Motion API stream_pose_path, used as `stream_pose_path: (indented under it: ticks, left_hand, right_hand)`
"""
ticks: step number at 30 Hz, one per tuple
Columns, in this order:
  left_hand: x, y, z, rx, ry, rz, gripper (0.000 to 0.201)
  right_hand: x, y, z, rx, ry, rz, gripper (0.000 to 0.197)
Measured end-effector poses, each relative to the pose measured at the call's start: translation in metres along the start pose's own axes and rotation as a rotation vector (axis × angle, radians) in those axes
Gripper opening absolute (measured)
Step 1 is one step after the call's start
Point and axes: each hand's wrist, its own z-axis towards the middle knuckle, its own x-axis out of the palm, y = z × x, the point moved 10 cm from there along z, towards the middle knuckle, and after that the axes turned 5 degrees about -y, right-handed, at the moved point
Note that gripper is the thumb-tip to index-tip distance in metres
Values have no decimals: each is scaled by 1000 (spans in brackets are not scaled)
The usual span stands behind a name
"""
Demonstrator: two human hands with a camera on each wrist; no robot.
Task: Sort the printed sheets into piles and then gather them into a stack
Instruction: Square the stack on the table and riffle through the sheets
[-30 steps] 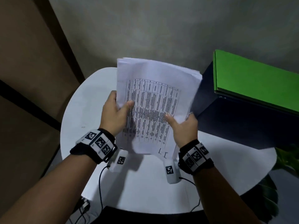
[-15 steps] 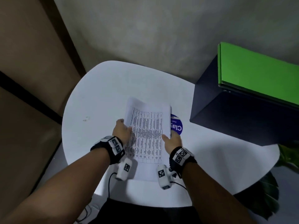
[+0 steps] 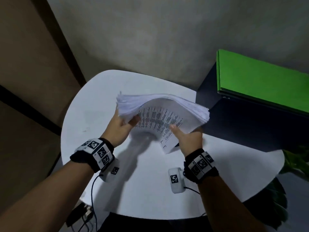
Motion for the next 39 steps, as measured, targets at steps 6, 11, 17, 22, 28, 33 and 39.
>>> stream_pose_path:
  ticks: [6,11,17,22,28,33,39]
  left_hand:
    - [11,7,9,-19,-29,-20,46]
    - [5,-2,18,-10,-97,-67,34]
    - [14,23,-2,-59,-80,-22,42]
    - [-2,19,19,-95,-144,-10,23]
    - [12,142,-5,-502,18,349,34]
    - [26,154,-7,-608,49,346,69]
    - [11,183,-21,-701,-18,168,58]
  right_hand:
    - [5,-11,1,55,4,49,18]
    - [-3,-3,8,44,-49,115,23]
    - [2,-28,4,74,-30,54,24]
    - [-2,-24,21,4,-55,-38,49]
    - [30,-125,6,332,186,-393,61]
    - [35,-136,-1,337,139,-500,55]
    - [37,-133,1,315,133,-552,53]
